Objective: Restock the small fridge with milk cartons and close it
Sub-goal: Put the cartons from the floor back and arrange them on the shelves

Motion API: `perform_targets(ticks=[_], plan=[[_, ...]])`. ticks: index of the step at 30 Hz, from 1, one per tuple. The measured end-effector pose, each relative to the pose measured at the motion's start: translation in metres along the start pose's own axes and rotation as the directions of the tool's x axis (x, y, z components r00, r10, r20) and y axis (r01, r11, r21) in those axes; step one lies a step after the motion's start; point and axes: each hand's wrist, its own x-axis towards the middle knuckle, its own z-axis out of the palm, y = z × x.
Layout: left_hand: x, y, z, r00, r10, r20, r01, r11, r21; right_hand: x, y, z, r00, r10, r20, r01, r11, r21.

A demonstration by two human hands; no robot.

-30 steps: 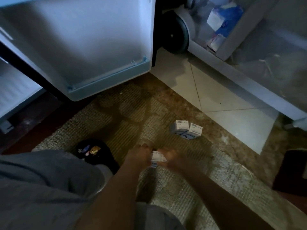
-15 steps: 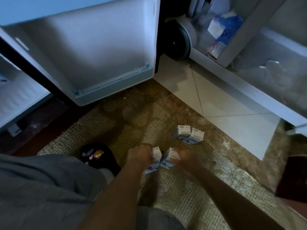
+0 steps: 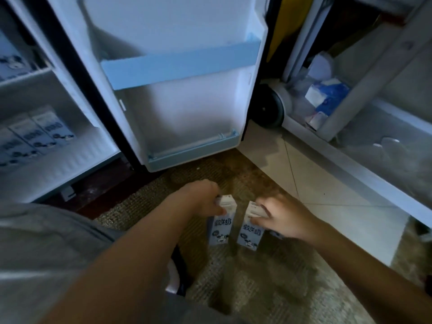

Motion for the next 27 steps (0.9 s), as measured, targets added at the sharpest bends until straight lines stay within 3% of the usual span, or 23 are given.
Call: perform_targets(ticks=[4, 11, 19, 27], plan=[[-0.039, -0.010, -0.051, 0.994, 0.029, -0.108, -0.017, 0.993, 0.115, 0.012, -0.032, -0.056, 0.989, -0.118, -0.084, 0.098, 0.973, -0.210], [-0.119, -0.054, -0.111, 0.940, 0.053, -0.338, 0.008, 0.984, 0.178, 0.041, -0.101, -0.142, 0.955, -0.257, -0.149, 0.196, 0.923, -0.332], [-0.205, -0.117, -0.135, 0.784, -0.101, -0.612, 0.201, 0.975, 0.096, 0.072, -0.193, -0.213, 0.866, -0.469, -0.173, 0.351, 0.817, -0.457], [-0.279, -0.170, -0.139, 0.681, -0.255, -0.687, 0.345, 0.939, -0.006, 0.113, -0.290, -0.240, 0.759, -0.626, -0.180, 0.451, 0.705, -0.547]])
